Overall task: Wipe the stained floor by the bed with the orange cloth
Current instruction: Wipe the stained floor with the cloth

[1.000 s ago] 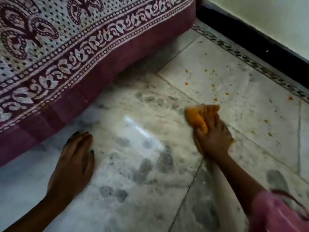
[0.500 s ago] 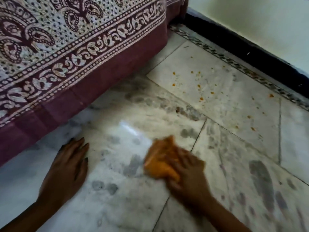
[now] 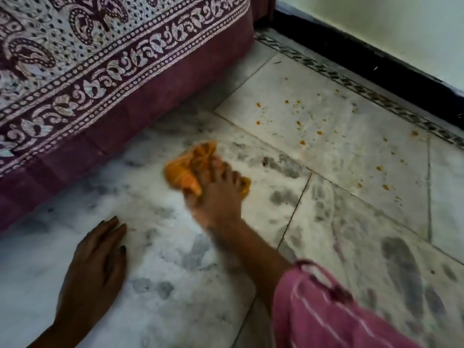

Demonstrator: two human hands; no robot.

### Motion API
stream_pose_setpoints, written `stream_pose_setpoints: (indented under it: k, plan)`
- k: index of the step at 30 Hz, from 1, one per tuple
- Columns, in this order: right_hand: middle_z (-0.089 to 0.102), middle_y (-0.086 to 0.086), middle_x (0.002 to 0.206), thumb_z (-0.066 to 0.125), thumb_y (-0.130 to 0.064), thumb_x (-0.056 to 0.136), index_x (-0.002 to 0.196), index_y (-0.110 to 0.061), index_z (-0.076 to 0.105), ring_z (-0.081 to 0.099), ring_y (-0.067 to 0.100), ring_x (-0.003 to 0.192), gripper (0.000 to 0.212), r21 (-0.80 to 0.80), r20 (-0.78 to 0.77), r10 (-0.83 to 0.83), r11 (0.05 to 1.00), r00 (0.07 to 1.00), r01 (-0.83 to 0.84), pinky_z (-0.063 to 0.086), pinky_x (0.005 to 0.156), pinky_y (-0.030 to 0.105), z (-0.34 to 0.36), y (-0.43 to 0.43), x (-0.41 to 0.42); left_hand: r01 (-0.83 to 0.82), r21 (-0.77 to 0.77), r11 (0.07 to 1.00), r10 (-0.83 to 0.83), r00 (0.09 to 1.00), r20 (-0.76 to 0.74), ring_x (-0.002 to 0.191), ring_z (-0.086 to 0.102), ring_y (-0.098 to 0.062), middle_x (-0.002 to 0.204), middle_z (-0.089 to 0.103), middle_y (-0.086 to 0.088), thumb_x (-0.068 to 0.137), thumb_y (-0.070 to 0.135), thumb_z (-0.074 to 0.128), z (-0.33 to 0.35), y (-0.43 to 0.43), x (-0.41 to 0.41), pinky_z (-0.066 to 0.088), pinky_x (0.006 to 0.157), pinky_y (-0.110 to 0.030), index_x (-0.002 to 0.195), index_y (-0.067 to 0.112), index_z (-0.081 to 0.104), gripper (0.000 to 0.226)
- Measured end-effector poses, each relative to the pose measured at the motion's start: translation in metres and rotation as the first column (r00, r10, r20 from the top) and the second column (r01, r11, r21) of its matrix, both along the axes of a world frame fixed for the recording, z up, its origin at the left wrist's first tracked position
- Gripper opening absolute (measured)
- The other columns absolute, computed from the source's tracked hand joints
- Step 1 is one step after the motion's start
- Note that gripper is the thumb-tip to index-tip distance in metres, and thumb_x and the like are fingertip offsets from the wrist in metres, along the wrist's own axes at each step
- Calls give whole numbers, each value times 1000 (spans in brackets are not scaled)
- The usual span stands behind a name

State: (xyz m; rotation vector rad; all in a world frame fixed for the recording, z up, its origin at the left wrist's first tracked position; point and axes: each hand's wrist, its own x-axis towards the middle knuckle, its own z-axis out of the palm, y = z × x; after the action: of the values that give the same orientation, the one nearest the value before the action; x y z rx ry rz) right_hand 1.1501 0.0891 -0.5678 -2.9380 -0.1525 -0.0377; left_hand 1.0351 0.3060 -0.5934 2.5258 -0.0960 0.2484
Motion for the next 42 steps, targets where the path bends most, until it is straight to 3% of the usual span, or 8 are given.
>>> stream_pose_setpoints:
  k: [6, 10, 15, 21, 26, 31, 36, 42]
  plan:
    - [35, 6, 149, 45, -61, 77, 139, -42, 34, 36, 32, 132, 66, -85, -68, 398, 911, 915, -403, 25, 105, 44, 6, -110, -86, -89, 37, 995, 88, 996, 8, 119, 42, -32, 134, 49, -18, 88, 33, 33, 8, 9, 7, 34, 100, -38, 121, -1, 59, 54]
    - [40, 18, 143, 31, -65, 78, 141, -27, 38, 44, 47, 121, 74, -225, -91, 27, 973, 995, -47, 38, 97, 57, 12, -183, -30, -96, 102, 990, 94, 995, 18, 119, 40, -30, 129, 52, -21, 88, 28, 34, 9, 17, 11, 26, 103, -29, 120, -4, 59, 51]
    - [11, 13, 156, 37, -53, 90, 149, -31, 14, 17, 43, 137, 67, -110, -100, -326, 942, 940, 316, 12, 110, 57, 10, -73, 89, -69, 116, 991, 68, 998, 11, 119, 40, -32, 125, 52, -22, 90, 24, 36, 11, 13, 14, 21, 106, -24, 120, -5, 58, 48]
    - [24, 9, 153, 44, -52, 83, 144, -33, 28, 26, 38, 134, 66, -33, -28, 131, 991, 991, -132, 17, 107, 51, 3, 75, 28, -85, 12, 996, 85, 996, -29, 124, 37, -29, 131, 48, -22, 91, 28, 32, 14, 17, 12, 18, 107, -18, 128, -5, 50, 52]
    - [36, 3, 149, 45, -58, 79, 138, -42, 37, 39, 33, 130, 62, -30, -71, 424, 904, 903, -427, 28, 103, 46, 8, -22, -80, -118, -34, 992, 116, 992, -54, 127, 35, -27, 135, 46, -19, 91, 31, 31, 13, 24, 6, 14, 107, -14, 132, -3, 46, 55]
    - [29, 16, 150, 28, -61, 80, 144, -29, 31, 37, 45, 128, 72, -198, -88, 85, 975, 993, -101, 29, 102, 58, 11, -114, -22, -112, -42, 993, 110, 993, -51, 128, 33, -23, 135, 46, -18, 92, 31, 30, 12, 18, 7, 12, 107, -14, 134, -2, 44, 54]
    - [5, 11, 157, 34, -57, 89, 149, -29, 13, 16, 45, 137, 70, -152, -137, -288, 952, 948, 267, 16, 110, 56, 9, -28, 89, -86, 22, 996, 88, 992, -92, 128, 37, -28, 136, 46, -17, 92, 30, 30, 9, 18, 11, 18, 109, -23, 135, -1, 43, 55]
    - [21, 9, 154, 42, -54, 82, 142, -32, 32, 22, 38, 135, 65, -72, -79, 168, 982, 983, -174, 17, 107, 51, 7, 101, 21, -156, -122, 980, 150, 987, -55, 133, 30, -23, 144, 37, -15, 91, 34, 26, 15, 19, 8, 14, 109, -16, 141, 4, 35, 59]
